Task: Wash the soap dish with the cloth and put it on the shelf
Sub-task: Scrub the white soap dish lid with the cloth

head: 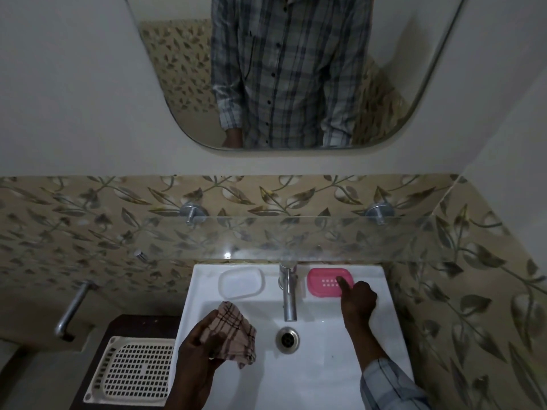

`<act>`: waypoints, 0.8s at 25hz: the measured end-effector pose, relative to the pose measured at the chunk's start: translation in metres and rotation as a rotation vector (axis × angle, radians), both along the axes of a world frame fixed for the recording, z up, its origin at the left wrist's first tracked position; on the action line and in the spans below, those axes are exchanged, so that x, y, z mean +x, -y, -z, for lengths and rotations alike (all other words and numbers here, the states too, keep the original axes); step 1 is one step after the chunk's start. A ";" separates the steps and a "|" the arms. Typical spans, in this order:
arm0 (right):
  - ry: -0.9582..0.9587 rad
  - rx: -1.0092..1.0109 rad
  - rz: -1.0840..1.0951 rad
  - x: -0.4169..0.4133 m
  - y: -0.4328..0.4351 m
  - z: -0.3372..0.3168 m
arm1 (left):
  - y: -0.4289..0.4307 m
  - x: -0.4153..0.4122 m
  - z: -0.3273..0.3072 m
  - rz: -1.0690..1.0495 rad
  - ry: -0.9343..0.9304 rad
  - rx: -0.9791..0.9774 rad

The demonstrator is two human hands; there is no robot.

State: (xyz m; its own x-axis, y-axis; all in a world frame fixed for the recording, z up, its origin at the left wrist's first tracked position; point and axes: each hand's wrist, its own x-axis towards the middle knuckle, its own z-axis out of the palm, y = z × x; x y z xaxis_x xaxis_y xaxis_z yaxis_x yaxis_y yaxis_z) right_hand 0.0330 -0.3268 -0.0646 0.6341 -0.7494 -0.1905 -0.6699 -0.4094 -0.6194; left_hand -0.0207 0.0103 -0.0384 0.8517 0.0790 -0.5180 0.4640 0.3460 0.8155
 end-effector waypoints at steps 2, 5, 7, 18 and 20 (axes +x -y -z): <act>-0.059 -0.028 -0.048 0.006 -0.004 -0.005 | 0.007 0.001 -0.002 0.013 0.011 -0.008; -0.194 -0.090 -0.157 0.006 -0.009 -0.016 | 0.016 0.005 -0.009 0.037 0.038 -0.044; -0.204 -0.148 -0.141 -0.003 -0.012 -0.029 | 0.020 0.007 -0.014 0.009 0.012 -0.085; 0.088 1.410 -0.035 -0.073 -0.158 -0.050 | 0.010 0.016 0.004 0.236 -0.035 -0.005; 0.124 1.240 0.012 -0.069 -0.154 -0.050 | -0.007 0.043 0.011 0.198 0.069 0.418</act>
